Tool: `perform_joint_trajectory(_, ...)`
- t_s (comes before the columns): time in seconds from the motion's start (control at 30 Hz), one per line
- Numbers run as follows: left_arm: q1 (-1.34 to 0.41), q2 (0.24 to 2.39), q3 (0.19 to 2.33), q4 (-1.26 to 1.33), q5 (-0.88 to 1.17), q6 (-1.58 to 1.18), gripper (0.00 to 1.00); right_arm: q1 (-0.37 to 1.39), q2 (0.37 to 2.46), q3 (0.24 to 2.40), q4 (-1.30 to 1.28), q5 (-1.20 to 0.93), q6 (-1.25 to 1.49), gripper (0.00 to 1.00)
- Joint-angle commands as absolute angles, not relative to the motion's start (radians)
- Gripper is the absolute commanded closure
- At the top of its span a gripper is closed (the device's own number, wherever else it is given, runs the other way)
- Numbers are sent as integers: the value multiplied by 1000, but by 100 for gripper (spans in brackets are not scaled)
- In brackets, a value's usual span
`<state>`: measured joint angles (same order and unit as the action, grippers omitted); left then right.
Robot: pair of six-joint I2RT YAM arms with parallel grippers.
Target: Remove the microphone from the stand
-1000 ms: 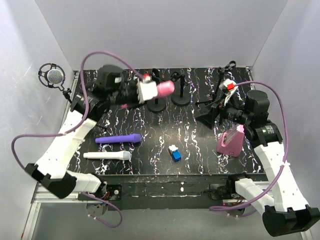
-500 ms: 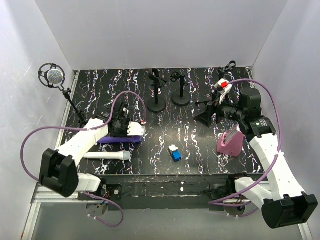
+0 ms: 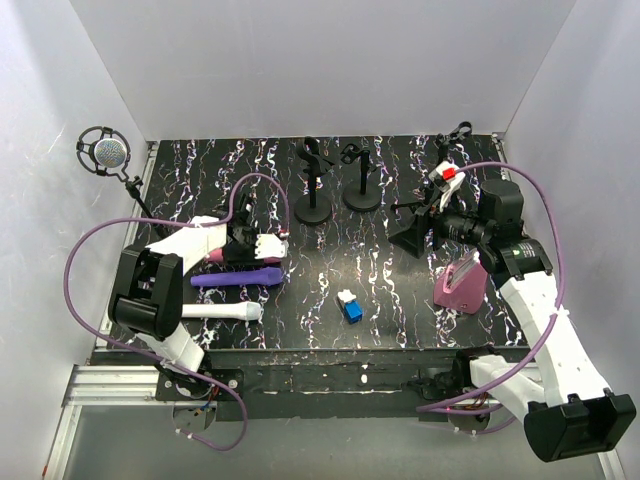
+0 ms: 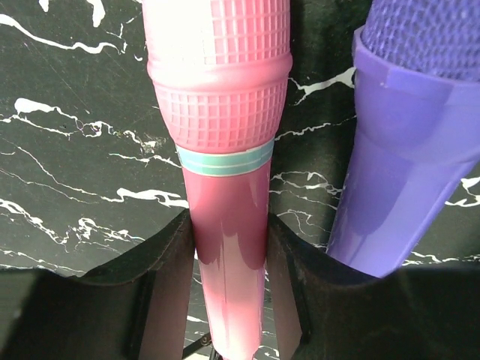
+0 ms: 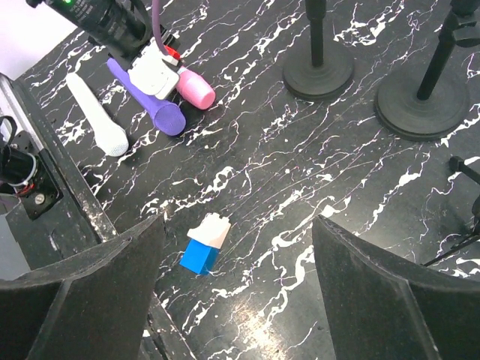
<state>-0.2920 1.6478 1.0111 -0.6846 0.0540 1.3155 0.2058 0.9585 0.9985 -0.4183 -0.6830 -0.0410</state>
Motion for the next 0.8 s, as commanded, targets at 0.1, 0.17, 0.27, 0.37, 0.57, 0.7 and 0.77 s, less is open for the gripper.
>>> perform_joint_trajectory(0.1,-285,1644,1055,-750,112,1341,61,209,949,1002,-420,-675,-67,15)
perform_joint_trajectory(0.17,-285,1646,1057,-752,109,1330,57,209,959,1014,-422,-669,-66,15)
perform_joint_trajectory(0.27,-285,1651,1055,-762,106,1325,52,207,974,1034,-429,-652,-66,15)
perform_joint_trajectory(0.37,-285,1655,1060,-767,109,1321,50,207,979,1054,-437,-647,-66,15)
perform_joint_trajectory(0.57,-285,1592,1146,-850,133,1342,50,193,995,1144,-553,-501,-80,15)
perform_joint_trajectory(0.7,-288,1502,1193,-952,179,1402,48,105,1008,1193,-629,-401,-54,15)
perform_joint_trajectory(0.77,-294,1471,1209,-972,186,1408,46,33,1025,1210,-621,-367,-19,15)
